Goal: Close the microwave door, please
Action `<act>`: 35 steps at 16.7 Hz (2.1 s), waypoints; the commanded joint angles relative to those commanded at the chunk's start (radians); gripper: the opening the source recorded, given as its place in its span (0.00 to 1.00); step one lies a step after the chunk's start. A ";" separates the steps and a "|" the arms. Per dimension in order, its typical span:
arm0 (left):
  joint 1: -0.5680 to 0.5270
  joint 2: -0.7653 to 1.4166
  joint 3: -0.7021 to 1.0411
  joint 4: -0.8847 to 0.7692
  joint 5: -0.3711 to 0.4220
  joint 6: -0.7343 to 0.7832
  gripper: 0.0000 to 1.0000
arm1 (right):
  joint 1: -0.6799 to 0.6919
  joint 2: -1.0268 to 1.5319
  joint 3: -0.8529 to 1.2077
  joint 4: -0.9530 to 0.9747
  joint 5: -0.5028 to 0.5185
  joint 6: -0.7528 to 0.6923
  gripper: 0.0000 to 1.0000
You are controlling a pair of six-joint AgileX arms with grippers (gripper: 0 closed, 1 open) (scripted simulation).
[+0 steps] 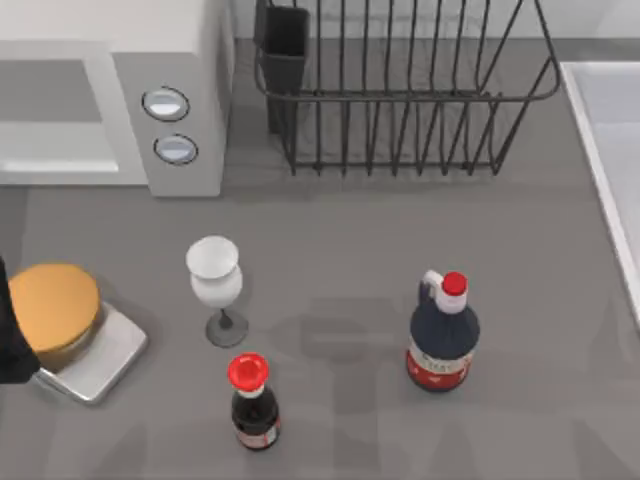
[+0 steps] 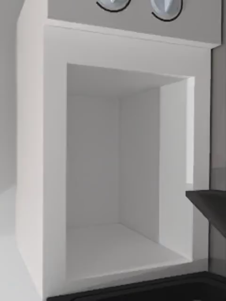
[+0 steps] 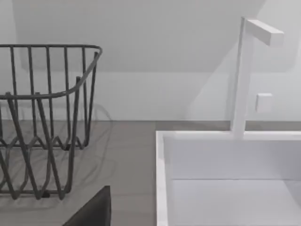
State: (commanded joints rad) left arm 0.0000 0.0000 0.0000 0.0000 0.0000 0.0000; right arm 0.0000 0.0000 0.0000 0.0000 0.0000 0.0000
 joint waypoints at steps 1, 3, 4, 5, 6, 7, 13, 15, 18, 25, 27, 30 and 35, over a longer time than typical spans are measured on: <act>0.000 0.000 0.000 0.000 0.000 0.000 1.00 | 0.000 0.000 0.000 0.000 0.000 0.000 1.00; 0.000 0.000 0.000 0.000 0.000 0.000 0.85 | 0.000 0.000 0.000 0.000 0.000 0.000 1.00; 0.000 0.000 0.000 0.000 0.000 0.000 0.77 | 0.000 0.000 0.000 0.000 0.000 0.000 1.00; 0.000 0.000 0.000 0.000 0.000 0.000 0.70 | 0.000 0.000 0.000 0.000 0.000 0.000 1.00; 0.000 0.000 0.000 0.000 0.000 0.000 0.62 | 0.000 0.000 0.000 0.000 0.000 0.000 1.00; 0.000 0.000 0.000 0.000 0.000 0.000 0.55 | 0.000 0.000 0.000 0.000 0.000 0.000 1.00; 0.000 0.000 0.000 0.000 0.000 0.000 0.10 | 0.000 0.000 0.000 0.000 0.000 0.000 1.00; 0.000 0.000 0.000 0.000 0.000 0.000 0.00 | 0.000 0.000 0.000 0.000 0.000 0.000 1.00; 0.000 0.000 0.000 0.000 0.000 0.000 0.00 | 0.000 0.000 0.000 0.000 0.000 0.000 1.00; 0.018 -0.002 0.006 -0.007 0.018 0.000 0.00 | 0.000 0.000 0.000 0.000 0.000 0.000 1.00; 0.077 -0.007 0.020 -0.027 0.077 0.000 0.00 | 0.000 0.000 0.000 0.000 0.000 0.000 1.00; 0.182 -0.015 0.043 -0.058 0.182 0.000 0.00 | 0.000 0.000 0.000 0.000 0.000 0.000 1.00; 0.217 -0.018 0.052 -0.070 0.217 0.000 0.00 | 0.000 0.000 0.000 0.000 0.000 0.000 1.00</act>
State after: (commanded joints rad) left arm 0.2172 -0.0179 0.0524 -0.0702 0.2172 -0.0003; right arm 0.0000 0.0000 0.0000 0.0000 0.0000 0.0000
